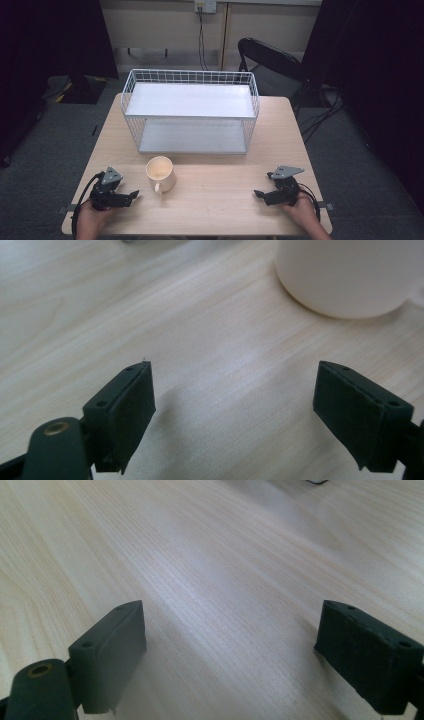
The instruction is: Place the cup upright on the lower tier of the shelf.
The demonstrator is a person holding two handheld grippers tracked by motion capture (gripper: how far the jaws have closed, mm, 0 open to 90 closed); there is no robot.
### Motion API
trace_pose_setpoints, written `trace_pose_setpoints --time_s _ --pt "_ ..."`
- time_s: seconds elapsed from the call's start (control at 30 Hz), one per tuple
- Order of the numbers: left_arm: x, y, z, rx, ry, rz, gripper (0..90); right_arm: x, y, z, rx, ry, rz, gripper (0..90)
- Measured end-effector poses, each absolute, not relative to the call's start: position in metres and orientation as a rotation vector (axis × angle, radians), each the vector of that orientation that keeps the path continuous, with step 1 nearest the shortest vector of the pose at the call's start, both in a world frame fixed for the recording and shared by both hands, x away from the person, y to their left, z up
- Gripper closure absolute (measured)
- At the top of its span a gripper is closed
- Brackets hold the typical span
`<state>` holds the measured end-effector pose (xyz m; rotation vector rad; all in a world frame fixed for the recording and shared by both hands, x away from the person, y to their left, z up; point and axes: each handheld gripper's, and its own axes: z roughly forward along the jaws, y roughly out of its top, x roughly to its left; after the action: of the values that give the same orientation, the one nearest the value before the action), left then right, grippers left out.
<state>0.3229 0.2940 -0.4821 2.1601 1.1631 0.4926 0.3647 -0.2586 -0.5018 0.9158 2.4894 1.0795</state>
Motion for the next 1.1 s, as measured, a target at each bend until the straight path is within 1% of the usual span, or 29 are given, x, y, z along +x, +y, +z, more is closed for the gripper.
trace_pose_setpoints --time_s 0.3,0.4,0.47,0.67,0.77,0.9,1.1 --pt "0.325 0.293 -0.464 2.147 1.159 0.505 18.2 0.365 -0.259 -0.502 0.916 2.489 1.080 11.7" --pt "0.326 0.293 -0.457 2.128 1.159 0.484 18.2 0.365 -0.259 -0.502 0.916 2.489 1.080 11.8" --pt "0.326 0.293 -0.452 2.112 1.162 0.467 16.4 0.365 -0.259 -0.502 0.916 2.489 1.080 11.8" --pt "0.327 0.296 -0.439 2.032 1.182 0.420 16.0 0.365 -0.259 -0.502 0.915 2.489 1.081 11.8" --pt "0.328 0.294 -0.435 2.042 1.178 0.424 16.4 0.365 -0.259 -0.502 0.916 2.489 1.081 11.7" --pt "0.329 0.293 -0.431 2.032 1.174 0.373 17.0 0.365 -0.259 -0.502 0.916 2.489 1.081 11.8" --pt "0.331 0.289 -0.426 2.034 1.157 0.376 17.5 0.365 -0.259 -0.502 0.916 2.489 1.081 11.8"
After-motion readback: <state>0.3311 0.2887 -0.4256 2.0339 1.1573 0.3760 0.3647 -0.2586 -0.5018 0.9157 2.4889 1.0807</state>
